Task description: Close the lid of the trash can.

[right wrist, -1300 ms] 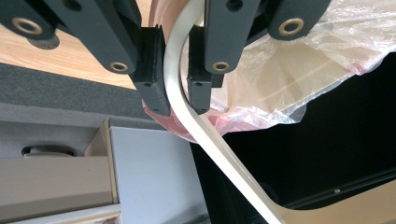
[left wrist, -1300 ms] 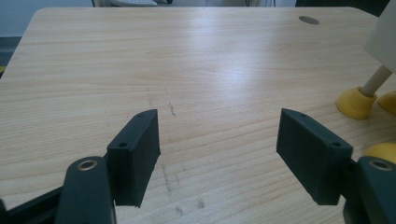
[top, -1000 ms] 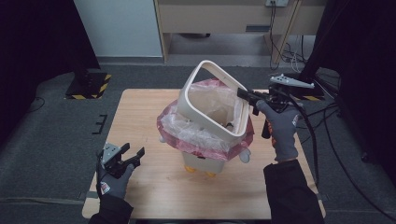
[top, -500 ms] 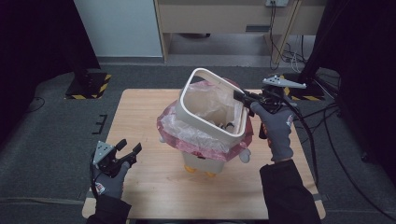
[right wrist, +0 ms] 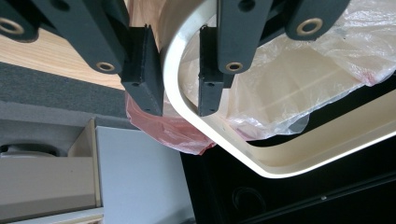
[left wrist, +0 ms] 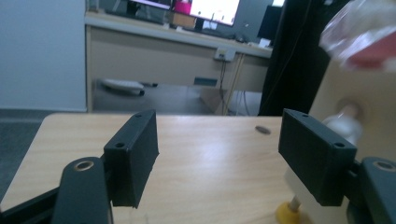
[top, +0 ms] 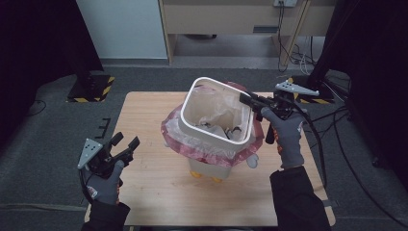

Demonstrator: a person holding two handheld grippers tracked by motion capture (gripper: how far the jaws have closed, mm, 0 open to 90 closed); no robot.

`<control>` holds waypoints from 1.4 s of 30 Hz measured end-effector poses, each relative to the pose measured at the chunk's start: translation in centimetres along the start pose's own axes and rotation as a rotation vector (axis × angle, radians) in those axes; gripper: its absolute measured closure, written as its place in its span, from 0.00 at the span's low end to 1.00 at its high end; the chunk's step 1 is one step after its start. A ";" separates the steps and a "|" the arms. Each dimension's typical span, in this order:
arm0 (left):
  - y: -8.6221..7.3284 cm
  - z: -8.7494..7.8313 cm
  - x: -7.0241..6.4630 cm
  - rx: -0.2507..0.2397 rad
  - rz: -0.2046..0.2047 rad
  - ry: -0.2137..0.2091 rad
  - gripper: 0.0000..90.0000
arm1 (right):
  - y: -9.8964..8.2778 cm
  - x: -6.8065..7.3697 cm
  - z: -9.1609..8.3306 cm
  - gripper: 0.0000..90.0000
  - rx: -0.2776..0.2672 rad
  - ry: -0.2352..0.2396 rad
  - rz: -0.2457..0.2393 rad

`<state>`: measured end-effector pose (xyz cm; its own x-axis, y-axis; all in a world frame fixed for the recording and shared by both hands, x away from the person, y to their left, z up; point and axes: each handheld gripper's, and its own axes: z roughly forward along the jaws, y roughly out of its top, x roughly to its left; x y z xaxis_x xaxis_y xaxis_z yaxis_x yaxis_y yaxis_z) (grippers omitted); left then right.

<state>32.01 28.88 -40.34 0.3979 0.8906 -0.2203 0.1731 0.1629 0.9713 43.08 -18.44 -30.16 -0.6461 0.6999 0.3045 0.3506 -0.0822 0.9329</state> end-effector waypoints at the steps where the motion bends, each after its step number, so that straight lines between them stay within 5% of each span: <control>1: 0.3 -0.1 -0.1 -0.006 0.002 -0.005 0.30 | 0.0 0.0 0.0 0.80 0.002 -0.007 0.003; 11: 4.4 0.1 -2.5 -0.099 0.048 -0.080 0.28 | 1.2 0.9 0.3 0.80 0.044 -0.040 -0.033; 24: 9.1 2.0 -8.1 -0.158 0.116 -0.188 0.26 | 1.2 1.5 0.6 0.79 0.069 -0.079 -0.060; 32: 10.0 3.6 -10.4 -0.176 0.152 -0.256 0.25 | 0.6 0.8 0.2 0.75 0.020 -0.016 -0.035; 42: 9.1 5.5 -11.9 -0.093 0.193 -0.258 0.24 | 0.8 1.2 0.2 0.80 0.027 -0.052 -0.038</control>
<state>33.84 17.44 -29.37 0.6320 0.7741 -0.0355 -0.0058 0.0505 0.9987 42.72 -17.57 -29.12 -0.6236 0.7380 0.2577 0.3448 -0.0361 0.9380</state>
